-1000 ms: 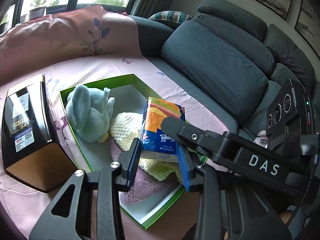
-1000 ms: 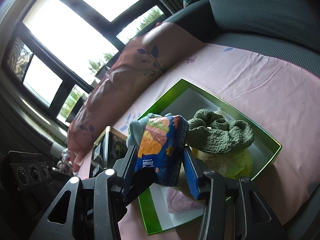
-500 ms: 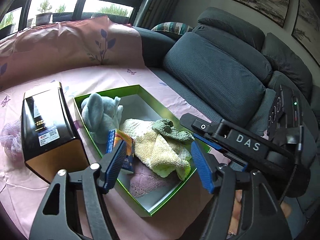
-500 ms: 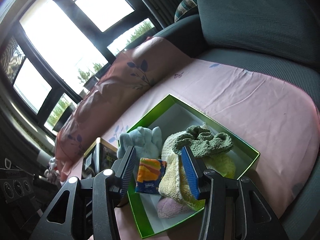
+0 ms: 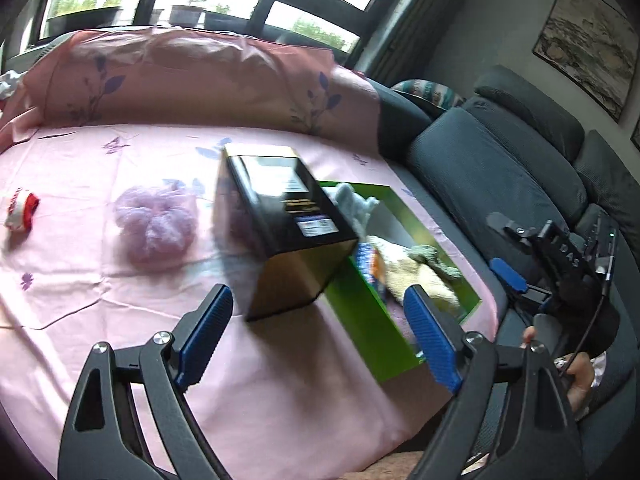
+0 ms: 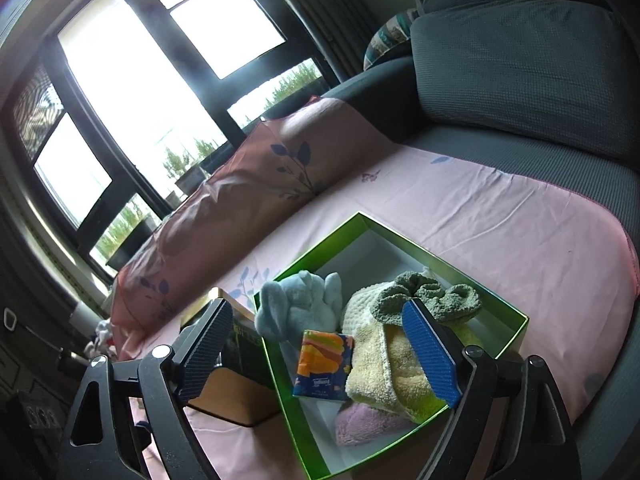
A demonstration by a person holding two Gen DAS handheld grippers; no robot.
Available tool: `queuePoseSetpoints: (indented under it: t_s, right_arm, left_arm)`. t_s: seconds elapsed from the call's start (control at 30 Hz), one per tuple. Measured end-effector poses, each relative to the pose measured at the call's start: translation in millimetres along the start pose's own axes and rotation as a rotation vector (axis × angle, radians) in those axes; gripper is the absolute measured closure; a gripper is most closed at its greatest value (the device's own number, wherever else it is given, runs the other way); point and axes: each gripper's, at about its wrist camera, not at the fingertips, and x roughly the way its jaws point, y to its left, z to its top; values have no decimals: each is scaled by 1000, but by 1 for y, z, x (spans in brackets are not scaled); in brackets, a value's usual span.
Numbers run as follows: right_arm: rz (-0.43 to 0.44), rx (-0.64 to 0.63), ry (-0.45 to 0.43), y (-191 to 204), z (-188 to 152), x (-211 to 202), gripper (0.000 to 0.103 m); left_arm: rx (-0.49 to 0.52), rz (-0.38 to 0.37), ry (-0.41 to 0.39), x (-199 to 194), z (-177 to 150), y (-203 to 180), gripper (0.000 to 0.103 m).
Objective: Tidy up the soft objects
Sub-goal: 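Move the right tool toward the red-and-white knitted sock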
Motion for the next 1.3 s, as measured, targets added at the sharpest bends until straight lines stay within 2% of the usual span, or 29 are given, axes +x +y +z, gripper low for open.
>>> queuePoseSetpoints:
  t_s: [0.1, 0.23, 0.43, 0.57, 0.63, 0.73, 0.8, 0.83, 0.93, 1.3]
  right_arm:
    - [4, -22, -25, 11, -2, -2, 11]
    - [5, -72, -24, 27, -6, 0, 10]
    - [-7, -141, -31, 50, -14, 4, 10]
    - [-2, -175, -19, 61, -19, 9, 10]
    - [4, -190, -8, 68, -21, 13, 10]
    - [13, -208, 9, 76, -26, 18, 10]
    - [17, -222, 17, 81, -29, 20, 10]
    - [18, -228, 20, 84, -30, 20, 10]
    - [22, -250, 22, 91, -34, 20, 10]
    - [18, -275, 42, 100, -40, 24, 10]
  left_arm:
    - [-3, 129, -40, -18, -4, 30, 16]
    - [-4, 301, -117, -32, -11, 68, 2]
    - [-63, 492, -47, -14, -27, 132, 1]
    - [-162, 589, 2, 3, -35, 175, 1]
    - [-205, 664, 21, 11, -38, 194, 2]
    - [-213, 772, 68, 24, -42, 213, 2]
    - [-210, 795, 116, 34, -44, 225, 1]
    - [-227, 781, 121, 34, -45, 229, 1]
    - [-257, 758, 108, 30, -47, 235, 1]
    - [-253, 761, 99, 31, -48, 229, 1]
